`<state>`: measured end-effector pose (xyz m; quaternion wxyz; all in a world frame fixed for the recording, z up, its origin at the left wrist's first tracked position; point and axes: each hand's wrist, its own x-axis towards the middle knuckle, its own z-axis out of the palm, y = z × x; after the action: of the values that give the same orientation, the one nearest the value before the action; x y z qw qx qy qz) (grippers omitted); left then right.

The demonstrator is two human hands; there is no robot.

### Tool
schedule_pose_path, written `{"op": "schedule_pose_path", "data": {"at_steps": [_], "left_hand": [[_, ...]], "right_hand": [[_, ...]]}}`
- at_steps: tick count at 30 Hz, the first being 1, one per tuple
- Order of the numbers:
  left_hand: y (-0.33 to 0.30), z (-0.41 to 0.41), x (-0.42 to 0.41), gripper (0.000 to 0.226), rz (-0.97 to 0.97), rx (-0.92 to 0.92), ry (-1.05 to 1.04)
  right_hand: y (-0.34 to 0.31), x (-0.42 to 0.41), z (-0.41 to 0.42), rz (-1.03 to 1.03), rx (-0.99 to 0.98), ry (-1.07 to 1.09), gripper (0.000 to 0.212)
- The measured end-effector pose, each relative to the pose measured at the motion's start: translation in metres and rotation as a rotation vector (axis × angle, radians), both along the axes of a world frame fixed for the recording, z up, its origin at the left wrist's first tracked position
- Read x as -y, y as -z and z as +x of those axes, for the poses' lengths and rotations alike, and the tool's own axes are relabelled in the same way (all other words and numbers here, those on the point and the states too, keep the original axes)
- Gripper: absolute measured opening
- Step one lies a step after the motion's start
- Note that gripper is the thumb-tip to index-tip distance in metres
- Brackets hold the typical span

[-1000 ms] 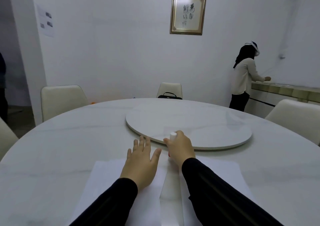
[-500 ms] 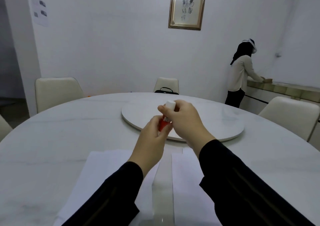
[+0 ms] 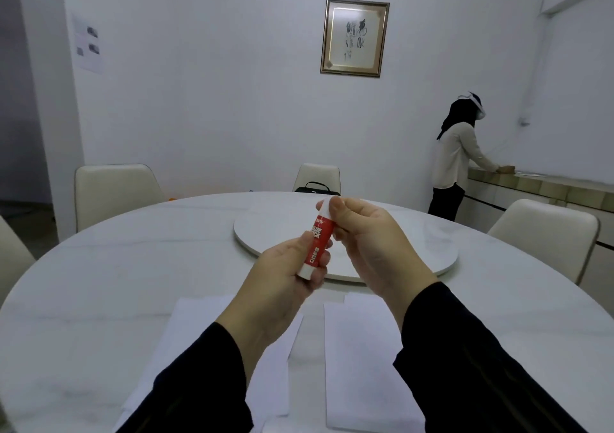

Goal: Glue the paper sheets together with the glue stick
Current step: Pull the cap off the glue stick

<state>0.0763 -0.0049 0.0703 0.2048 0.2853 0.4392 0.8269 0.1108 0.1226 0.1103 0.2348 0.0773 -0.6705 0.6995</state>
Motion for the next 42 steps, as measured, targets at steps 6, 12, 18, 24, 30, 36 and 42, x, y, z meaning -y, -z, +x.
{"op": "schedule_pose_path", "data": {"at_steps": [6, 12, 18, 24, 30, 36, 42], "left_hand": [[-0.007, 0.008, -0.004, 0.029, -0.197, -0.118, -0.323], [-0.003, 0.011, -0.007, 0.011, -0.426, -0.581, -0.735], [-0.02, 0.007, 0.004, 0.021, -0.177, -0.153, -0.154], [-0.025, 0.012, 0.005, 0.028, -0.114, 0.023, 0.04], [-0.016, 0.017, -0.006, 0.023, -0.454, -0.515, -0.681], [-0.028, 0.018, 0.003, 0.036, -0.258, -0.107, -0.207], [-0.028, 0.02, 0.003, 0.033, -0.179, -0.074, -0.148]], "right_hand": [[0.0, 0.005, 0.001, -0.067, 0.013, 0.017, 0.031], [-0.006, 0.011, 0.001, -0.019, 0.065, 0.221, 0.025], [-0.009, 0.0, 0.006, -0.045, -0.026, 0.007, 0.021], [-0.005, 0.0, 0.011, -0.169, -0.031, -0.107, 0.026], [-0.008, 0.012, 0.014, -0.088, 0.117, 0.261, 0.024], [-0.009, 0.006, 0.017, -0.102, 0.001, 0.048, 0.015], [-0.008, 0.006, 0.017, -0.124, -0.012, 0.037, 0.025]]}}
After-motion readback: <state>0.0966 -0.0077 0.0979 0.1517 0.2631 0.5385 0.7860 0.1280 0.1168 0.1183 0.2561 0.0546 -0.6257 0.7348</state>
